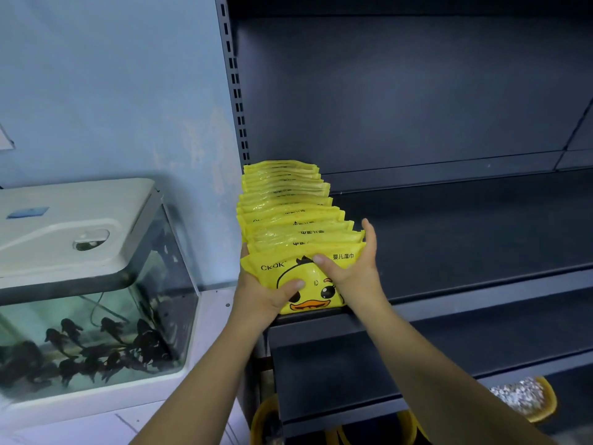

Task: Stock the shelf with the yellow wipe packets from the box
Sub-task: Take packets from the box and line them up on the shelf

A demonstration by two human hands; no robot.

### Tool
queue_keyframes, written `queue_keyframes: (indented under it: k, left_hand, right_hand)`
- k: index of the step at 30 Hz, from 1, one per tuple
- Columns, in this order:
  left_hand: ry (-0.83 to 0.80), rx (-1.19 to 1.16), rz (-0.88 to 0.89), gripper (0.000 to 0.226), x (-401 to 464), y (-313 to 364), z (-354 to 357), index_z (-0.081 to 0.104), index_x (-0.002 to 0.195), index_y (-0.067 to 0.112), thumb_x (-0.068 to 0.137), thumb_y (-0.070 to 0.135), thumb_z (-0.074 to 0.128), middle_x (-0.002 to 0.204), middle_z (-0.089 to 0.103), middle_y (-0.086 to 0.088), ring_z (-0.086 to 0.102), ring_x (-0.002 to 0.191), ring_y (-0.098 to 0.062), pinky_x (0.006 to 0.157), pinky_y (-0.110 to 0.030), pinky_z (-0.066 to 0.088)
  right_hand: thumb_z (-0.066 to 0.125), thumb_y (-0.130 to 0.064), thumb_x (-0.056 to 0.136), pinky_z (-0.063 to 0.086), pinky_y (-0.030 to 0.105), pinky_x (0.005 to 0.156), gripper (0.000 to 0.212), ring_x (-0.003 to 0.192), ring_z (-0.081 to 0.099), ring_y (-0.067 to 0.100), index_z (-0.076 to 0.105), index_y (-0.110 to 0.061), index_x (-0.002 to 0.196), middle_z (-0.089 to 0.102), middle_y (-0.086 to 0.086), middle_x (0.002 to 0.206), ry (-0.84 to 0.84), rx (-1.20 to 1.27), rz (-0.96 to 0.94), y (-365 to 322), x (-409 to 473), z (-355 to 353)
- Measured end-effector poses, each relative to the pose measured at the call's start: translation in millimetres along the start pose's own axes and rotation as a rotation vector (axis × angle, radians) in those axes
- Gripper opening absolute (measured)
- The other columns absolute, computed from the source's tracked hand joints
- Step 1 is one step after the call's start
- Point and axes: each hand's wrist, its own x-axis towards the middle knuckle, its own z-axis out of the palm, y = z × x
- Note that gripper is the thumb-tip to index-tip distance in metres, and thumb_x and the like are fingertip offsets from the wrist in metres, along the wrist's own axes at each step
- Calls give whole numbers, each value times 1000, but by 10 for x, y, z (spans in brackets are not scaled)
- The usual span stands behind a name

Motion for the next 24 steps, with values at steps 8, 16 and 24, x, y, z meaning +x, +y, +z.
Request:
queue_keyframes:
  k: [8, 16, 24]
  left_hand:
    - [102, 221, 17, 123, 297, -289, 2, 44, 129, 15, 30, 83, 70, 121, 55, -15, 52, 116, -32, 92, -52, 46]
    - [84, 239, 6, 143, 125, -12, 18, 27, 139, 17, 22, 95, 51, 136, 36, -9, 38, 127, -25, 106, -42, 36]
    - [82, 61, -113, 133, -286, 146, -46, -7, 146, 25, 45, 67, 69, 155, 11, 1, 16, 141, -14, 110, -31, 19]
  right_hand:
    - [71, -82, 24, 38, 31, 103, 129, 127, 43, 16, 10, -39, 129, 43, 5, 137, -92, 17, 16, 87, 250, 57]
    - [72, -79, 34, 35, 47, 108, 131, 132, 37, 22, 11, -35, 141, 34, 5, 143, -60, -98, 25, -32, 148, 45]
    - [76, -42, 65, 24, 44, 113, 114, 142, 13, 21, -3, -28, 147, 5, -1, 154, 114, -157, 99, -107, -134, -41]
